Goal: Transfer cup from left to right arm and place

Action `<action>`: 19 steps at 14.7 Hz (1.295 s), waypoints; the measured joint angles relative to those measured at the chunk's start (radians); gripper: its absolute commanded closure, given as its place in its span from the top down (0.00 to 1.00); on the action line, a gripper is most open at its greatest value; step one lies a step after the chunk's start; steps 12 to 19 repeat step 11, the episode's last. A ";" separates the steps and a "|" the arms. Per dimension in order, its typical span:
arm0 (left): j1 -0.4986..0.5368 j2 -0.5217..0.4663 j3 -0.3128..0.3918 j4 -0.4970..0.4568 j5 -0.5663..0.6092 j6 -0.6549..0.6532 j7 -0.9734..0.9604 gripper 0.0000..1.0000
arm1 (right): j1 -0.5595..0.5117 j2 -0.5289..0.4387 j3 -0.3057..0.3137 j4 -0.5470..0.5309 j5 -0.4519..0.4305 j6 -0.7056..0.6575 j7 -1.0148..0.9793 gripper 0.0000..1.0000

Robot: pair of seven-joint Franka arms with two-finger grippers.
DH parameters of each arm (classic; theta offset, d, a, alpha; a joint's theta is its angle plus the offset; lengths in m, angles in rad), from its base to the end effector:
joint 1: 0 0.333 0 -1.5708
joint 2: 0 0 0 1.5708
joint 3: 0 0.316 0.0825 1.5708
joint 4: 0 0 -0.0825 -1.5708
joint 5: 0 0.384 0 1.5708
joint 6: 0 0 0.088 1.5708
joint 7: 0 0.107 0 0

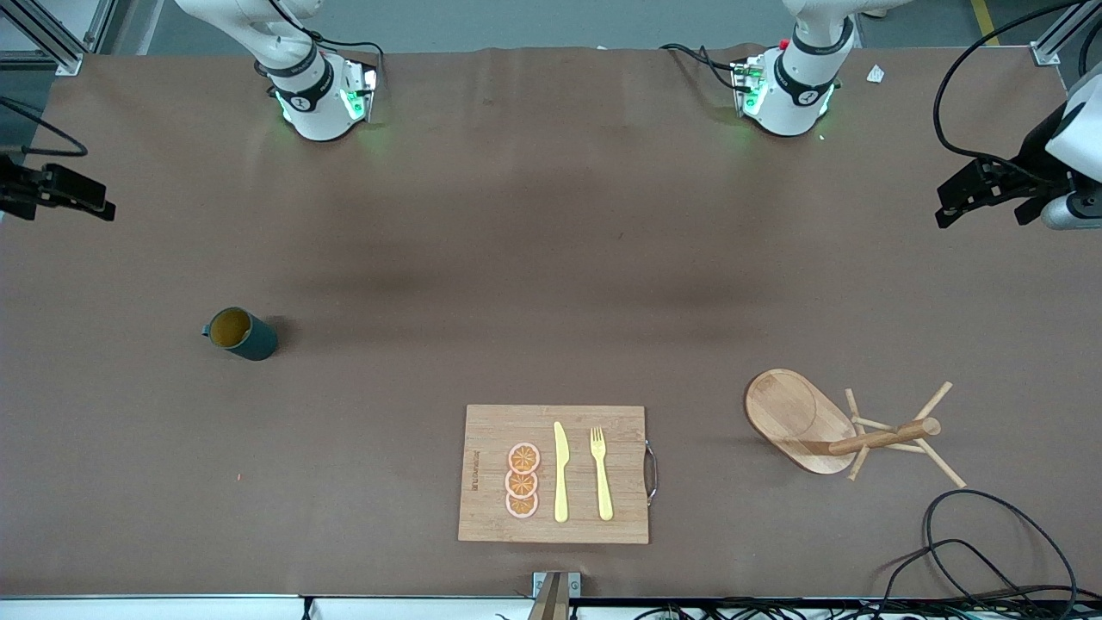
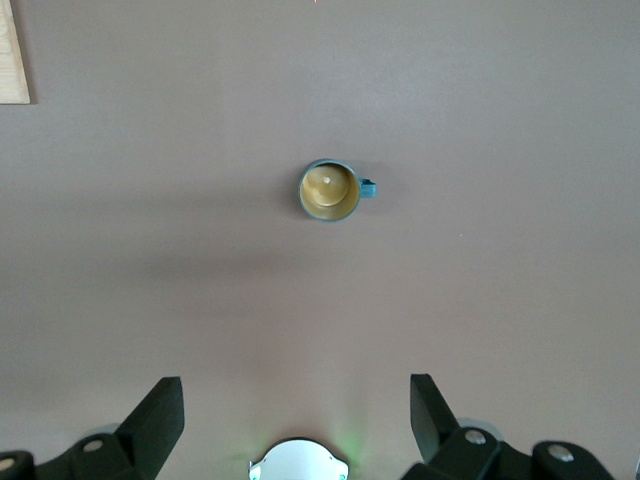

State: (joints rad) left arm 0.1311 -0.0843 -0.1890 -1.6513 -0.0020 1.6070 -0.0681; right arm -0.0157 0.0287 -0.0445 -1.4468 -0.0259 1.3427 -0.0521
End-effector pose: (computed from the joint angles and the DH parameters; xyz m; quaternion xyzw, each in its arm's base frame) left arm 0.5308 -0.0354 0.6346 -0.9998 -0.0053 -0.0196 0.0057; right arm 0.5378 -0.0352 0.6475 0.9977 -0.0062 -0.0670 0.0097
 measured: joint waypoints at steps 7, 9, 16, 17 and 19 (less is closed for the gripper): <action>0.000 0.020 -0.002 0.021 0.000 -0.022 0.004 1.00 | 0.000 -0.109 0.000 -0.092 0.000 0.031 -0.002 1.00; -0.005 0.031 -0.005 0.024 0.000 -0.022 0.005 1.00 | 0.000 -0.110 0.000 -0.094 0.000 0.039 -0.002 1.00; -0.012 0.037 -0.011 0.027 0.000 -0.023 0.005 1.00 | 0.000 -0.110 0.000 -0.096 0.000 0.050 -0.002 1.00; -0.012 0.037 -0.011 0.027 0.000 -0.023 0.005 1.00 | 0.000 -0.110 0.000 -0.096 0.000 0.050 -0.002 1.00; -0.012 0.037 -0.011 0.027 0.000 -0.023 0.005 1.00 | 0.000 -0.110 0.000 -0.096 0.000 0.050 -0.002 1.00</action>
